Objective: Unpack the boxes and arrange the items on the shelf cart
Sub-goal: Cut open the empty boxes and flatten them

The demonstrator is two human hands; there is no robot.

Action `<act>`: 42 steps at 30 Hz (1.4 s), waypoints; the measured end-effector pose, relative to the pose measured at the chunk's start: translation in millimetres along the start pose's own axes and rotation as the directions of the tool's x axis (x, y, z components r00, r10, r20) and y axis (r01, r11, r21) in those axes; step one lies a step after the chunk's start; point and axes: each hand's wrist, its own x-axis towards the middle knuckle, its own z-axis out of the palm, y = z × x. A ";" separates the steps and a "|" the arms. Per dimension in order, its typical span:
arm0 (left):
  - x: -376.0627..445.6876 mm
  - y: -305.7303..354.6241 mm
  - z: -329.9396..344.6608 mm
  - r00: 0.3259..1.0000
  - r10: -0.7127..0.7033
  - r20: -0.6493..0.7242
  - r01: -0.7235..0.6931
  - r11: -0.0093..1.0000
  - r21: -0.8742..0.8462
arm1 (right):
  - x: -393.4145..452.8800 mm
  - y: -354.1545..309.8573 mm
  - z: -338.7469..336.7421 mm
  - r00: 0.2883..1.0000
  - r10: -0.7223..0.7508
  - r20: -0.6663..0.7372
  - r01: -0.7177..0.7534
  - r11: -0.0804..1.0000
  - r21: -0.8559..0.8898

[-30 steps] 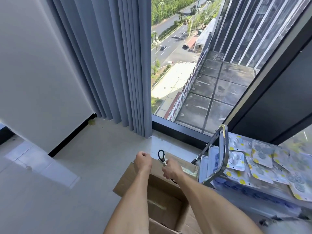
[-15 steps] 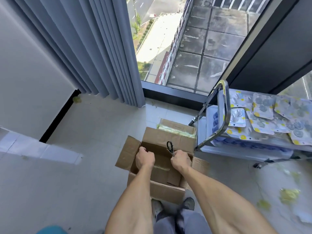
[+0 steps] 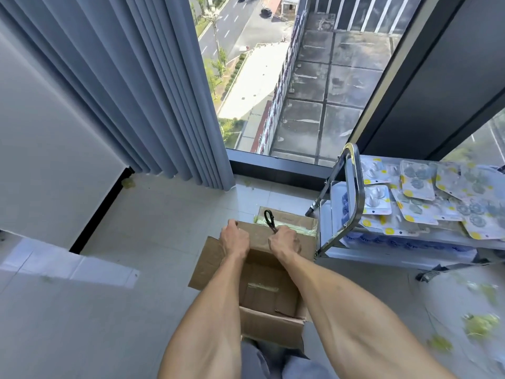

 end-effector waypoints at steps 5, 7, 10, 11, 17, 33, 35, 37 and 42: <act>17.9 -1.1 4.0 0.998 0.064 0.025 -0.066 0.993 0.097 | 2.5 0.1 22.0 1.000 0.017 0.007 -0.017 1.000 0.001; 27.6 -3.0 9.2 0.995 0.080 0.057 -0.086 0.989 0.117 | 8.2 1.5 27.6 0.999 0.041 0.012 -0.041 0.999 0.030; 42.6 -7.1 21.1 0.982 0.150 0.114 -0.164 0.978 0.132 | 18.3 5.1 33.3 0.995 0.099 0.002 -0.099 0.994 0.042; 47.7 -8.2 24.9 0.976 0.170 0.135 -0.188 0.973 0.134 | 22.6 6.5 36.7 0.992 0.128 -0.010 -0.127 0.990 0.054; 76.0 -36.1 62.4 0.946 0.235 0.224 -0.267 0.956 0.122 | 50.3 33.9 84.4 0.961 0.271 -0.061 -0.263 0.959 0.105; 117.6 -209.7 222.6 0.890 0.116 0.442 -0.302 0.875 0.379 | 140.7 136.6 264.9 0.968 0.213 0.130 -0.182 0.959 -0.217; 123.8 -233.9 241.4 0.891 0.094 0.445 -0.288 0.874 0.391 | 148.3 158.3 290.1 0.962 0.229 0.147 -0.186 0.949 -0.256; 133.8 -252.5 260.4 0.896 0.074 0.438 -0.273 0.870 0.411 | 156.9 176.9 309.8 0.958 0.243 0.154 -0.194 0.940 -0.279; 155.4 -280.9 297.8 0.878 0.066 0.474 -0.295 0.855 0.427 | 172.0 201.8 347.4 0.956 0.242 0.168 -0.188 0.940 -0.285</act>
